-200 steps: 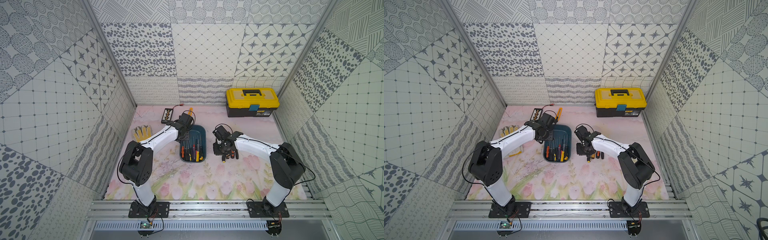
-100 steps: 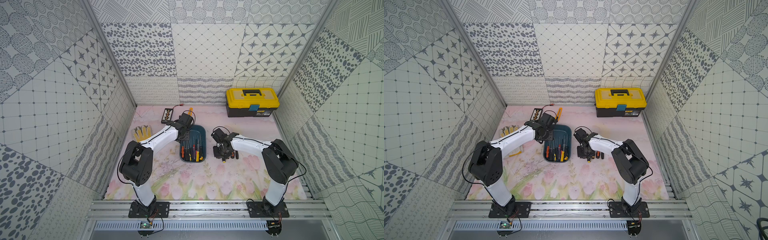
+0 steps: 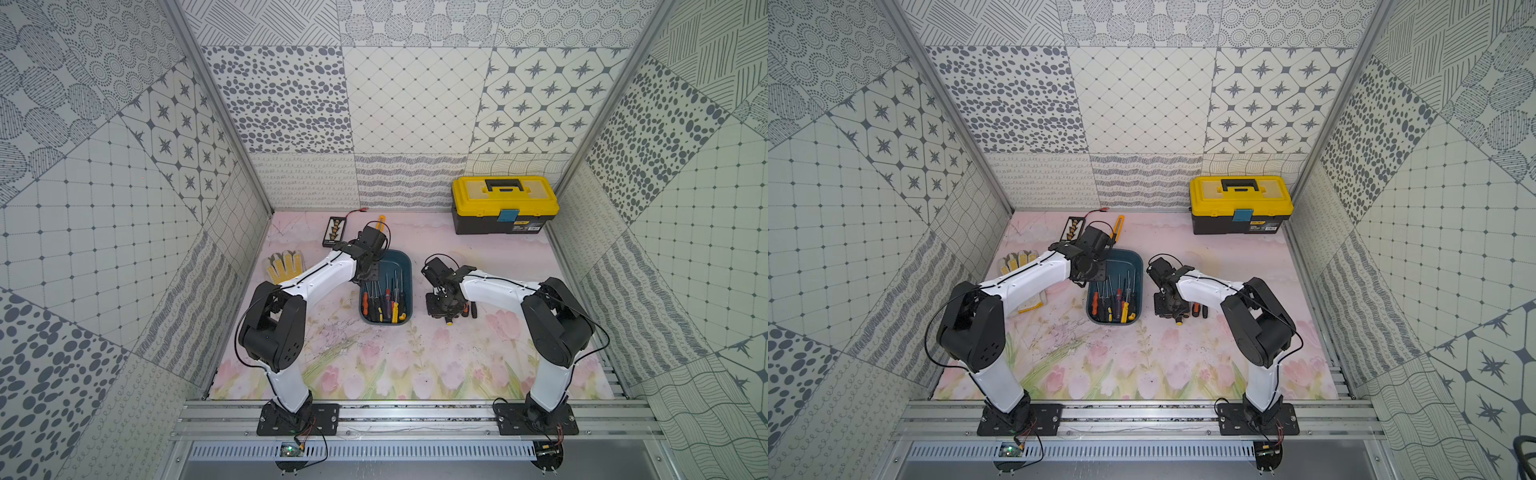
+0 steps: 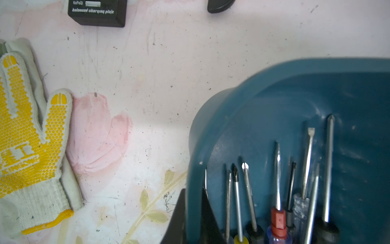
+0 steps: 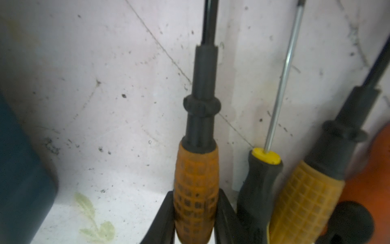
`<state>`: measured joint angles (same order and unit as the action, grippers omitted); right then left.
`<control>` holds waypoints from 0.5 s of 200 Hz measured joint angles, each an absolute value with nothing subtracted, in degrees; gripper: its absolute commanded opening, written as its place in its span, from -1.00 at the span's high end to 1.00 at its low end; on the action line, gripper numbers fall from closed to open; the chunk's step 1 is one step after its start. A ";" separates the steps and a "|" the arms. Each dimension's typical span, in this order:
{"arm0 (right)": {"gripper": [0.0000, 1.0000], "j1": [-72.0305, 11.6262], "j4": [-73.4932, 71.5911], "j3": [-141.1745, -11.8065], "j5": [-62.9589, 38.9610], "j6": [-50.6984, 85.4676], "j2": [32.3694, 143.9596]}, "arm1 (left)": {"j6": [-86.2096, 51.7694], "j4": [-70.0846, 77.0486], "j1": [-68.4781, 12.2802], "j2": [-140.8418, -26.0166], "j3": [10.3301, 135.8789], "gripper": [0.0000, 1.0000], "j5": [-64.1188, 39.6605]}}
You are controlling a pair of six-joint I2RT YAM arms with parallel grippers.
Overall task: Take out the screwdriver from the storage box
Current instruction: Place the screwdriver at the center of the board.
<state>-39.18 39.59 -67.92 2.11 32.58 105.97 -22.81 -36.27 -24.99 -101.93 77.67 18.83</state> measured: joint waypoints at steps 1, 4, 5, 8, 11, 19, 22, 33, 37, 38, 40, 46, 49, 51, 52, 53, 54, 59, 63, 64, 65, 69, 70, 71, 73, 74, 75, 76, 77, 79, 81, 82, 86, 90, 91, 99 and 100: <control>0.47 -39.18 39.59 -67.92 2.11 32.58 106.00 | -22.81 -36.27 -24.99 -101.93 77.67 1.00 18.83; 0.47 -39.18 39.59 -67.92 2.11 32.58 105.97 | -22.81 -36.27 -24.99 -101.93 77.67 1.00 18.83; 0.47 -39.18 39.59 -67.92 2.11 32.58 105.97 | -22.81 -36.27 -24.99 -101.93 77.67 1.00 18.83; 0.46 -39.18 39.59 -67.92 2.13 32.58 105.97 | -22.81 -36.27 -24.99 -101.93 77.67 1.00 18.83; 0.47 -39.18 39.59 -67.92 2.13 32.58 105.97 | -22.81 -36.27 -24.99 -101.93 77.67 1.00 18.83; 0.45 -39.18 39.59 -67.92 2.15 32.58 105.97 | -22.81 -36.27 -24.99 -101.93 77.67 1.00 18.83; 0.45 -39.18 39.59 -67.92 2.17 32.58 105.97 | -22.81 -36.27 -24.99 -101.93 77.67 1.00 18.83; 0.33 -39.18 39.62 -67.94 2.17 32.60 105.97 | -22.85 -36.27 -24.99 -101.93 77.67 1.00 18.83; 0.29 -39.18 39.62 -67.94 2.17 32.58 105.97 | -22.85 -36.27 -24.99 -101.93 77.67 1.00 18.83; 0.29 -39.18 39.59 -67.94 2.17 32.62 105.97 | -22.85 -36.27 -24.99 -101.93 77.67 1.00 18.83; 0.28 -39.18 39.59 -67.94 2.15 32.64 105.97 | -22.85 -36.27 -24.99 -101.93 77.67 1.00 18.83; 0.26 -39.18 39.57 -67.94 2.13 32.71 105.97 | -22.87 -36.27 -24.99 -101.93 77.67 1.00 18.83; 0.24 -39.18 39.55 -67.94 2.11 32.77 105.97 | -22.90 -36.27 -24.99 -101.93 77.67 1.00 18.83; 0.23 -39.18 39.53 -67.94 2.09 32.71 105.97 | -22.90 -36.27 -24.99 -101.93 77.67 1.00 18.83; 0.22 -39.18 39.53 -67.94 2.09 32.77 105.97 | -22.90 -36.27 -24.99 -101.93 77.67 1.00 18.83; 0.21 -39.20 39.53 -67.94 2.04 32.84 105.97 | -22.90 -36.27 -24.99 -101.93 77.67 1.00 18.83; 0.21 -39.20 39.53 -67.94 2.04 32.80 105.97 | -22.92 -36.27 -24.99 -101.93 77.67 1.00 18.83; 0.19 -39.24 39.48 -67.94 2.02 32.82 105.97 | -22.92 -36.27 -24.99 -101.93 77.67 1.00 18.83; 0.17 -39.27 39.46 -67.94 2.00 32.91 105.97 | -22.92 -36.27 -24.99 -101.93 77.67 1.00 18.83; 0.17 -39.29 39.44 -67.94 2.02 32.80 105.97 | -22.92 -36.27 -24.99 -101.93 77.67 1.00 18.83; 0.17 -39.29 39.44 -67.94 2.02 32.82 105.97 | -22.92 -36.27 -24.99 -101.93 77.67 1.00 18.83; 0.16 -39.33 39.42 -67.94 2.02 32.91 105.97 | -22.94 -36.27 -24.99 -101.93 77.67 1.00 18.83; 0.16 -39.35 39.42 -67.94 2.02 32.91 105.97 | -22.94 -36.27 -24.99 -101.93 77.67 1.00 18.83; 0.16 -39.38 39.40 -67.94 2.02 32.86 105.97 | -22.94 -36.27 -24.99 -101.93 77.67 1.00 18.83; 0.16 -39.42 39.40 -67.94 2.04 32.88 105.97 | -22.94 -36.27 -24.99 -101.93 77.67 1.00 18.83; 0.16 -39.42 39.38 -67.94 2.04 32.88 105.97 | -22.94 -36.27 -24.99 -101.93 77.67 1.00 18.83; 0.16 -39.42 39.38 -67.94 2.04 32.88 105.97 | -22.94 -36.27 -24.99 -101.93 77.67 1.00 18.83; 0.16 -39.42 39.38 -67.94 2.04 32.88 105.97 | -22.94 -36.27 -24.99 -101.93 77.67 1.00 18.83; 0.15 -39.44 39.38 -67.94 2.07 32.88 105.97 | -22.94 -36.27 -24.99 -101.93 77.67 1.00 18.83; 0.15 -39.46 39.38 -67.94 2.07 32.88 105.97 | -22.94 -36.27 -24.99 -101.93 77.67 1.00 18.83; 0.14 -39.51 39.38 -67.94 2.09 32.86 105.97 | -22.94 -36.27 -24.99 -101.93 77.67 1.00 18.83; 0.14 -39.53 39.35 -67.94 2.09 32.88 105.97 | -22.94 -36.27 -24.99 -101.93 77.67 1.00 18.83; 0.13 -39.53 39.35 -67.94 2.11 32.88 105.97 | -22.94 -36.27 -24.99 -101.93 77.67 1.00 18.83; 0.13 -39.53 39.33 -67.94 2.11 32.86 105.97 | -22.94 -36.27 -24.99 -101.93 77.67 1.00 18.83; 0.13 -39.53 39.31 -67.94 2.11 32.86 105.97 | -22.94 -36.27 -24.99 -101.93 77.67 1.00 18.83; 0.12 -39.57 39.29 -67.94 2.11 32.86 105.97 | -22.94 -36.27 -24.99 -101.93 77.67 1.00 18.83; 0.11 -39.57 39.27 -67.94 2.11 32.86 105.97 | -22.94 -36.27 -24.99 -101.93 77.67 1.00 18.83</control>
<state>-39.57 39.27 -67.94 2.11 32.86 105.97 -22.94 -36.27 -24.99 -101.93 77.67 18.83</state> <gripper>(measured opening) 0.434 0.106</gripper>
